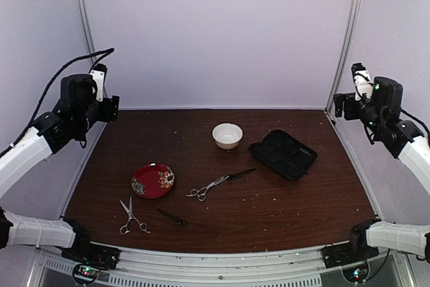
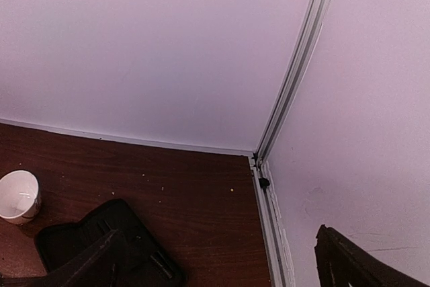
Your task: Sort the hair-cutting tools
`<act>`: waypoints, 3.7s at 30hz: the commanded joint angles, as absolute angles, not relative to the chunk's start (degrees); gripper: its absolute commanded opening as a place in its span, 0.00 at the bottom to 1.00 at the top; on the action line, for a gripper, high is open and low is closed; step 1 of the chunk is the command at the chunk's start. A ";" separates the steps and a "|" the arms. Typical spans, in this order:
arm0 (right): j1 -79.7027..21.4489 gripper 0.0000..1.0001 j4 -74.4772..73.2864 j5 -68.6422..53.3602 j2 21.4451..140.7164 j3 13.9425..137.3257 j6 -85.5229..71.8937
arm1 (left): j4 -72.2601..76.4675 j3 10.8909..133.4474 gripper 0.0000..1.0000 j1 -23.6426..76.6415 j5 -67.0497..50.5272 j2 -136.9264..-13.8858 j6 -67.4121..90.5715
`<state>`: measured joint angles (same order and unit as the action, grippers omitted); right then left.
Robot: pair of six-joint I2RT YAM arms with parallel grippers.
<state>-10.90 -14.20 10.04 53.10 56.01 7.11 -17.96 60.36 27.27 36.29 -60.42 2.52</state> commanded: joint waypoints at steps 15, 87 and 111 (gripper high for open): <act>-17.61 0.88 -29.23 -8.58 60.09 55.68 23.93 | -20.81 62.49 0.79 20.51 5.78 -69.03 5.44; -43.18 0.00 -55.40 -15.03 85.98 50.34 39.88 | -32.23 69.83 0.82 26.33 1.79 -79.89 7.17; -49.57 0.50 -53.67 -15.20 66.91 50.44 37.01 | -47.90 72.80 0.43 49.02 -1.17 -93.60 10.95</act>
<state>-52.75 -52.93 -13.67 74.70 48.31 39.42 -47.42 70.11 49.23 0.34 -89.27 11.03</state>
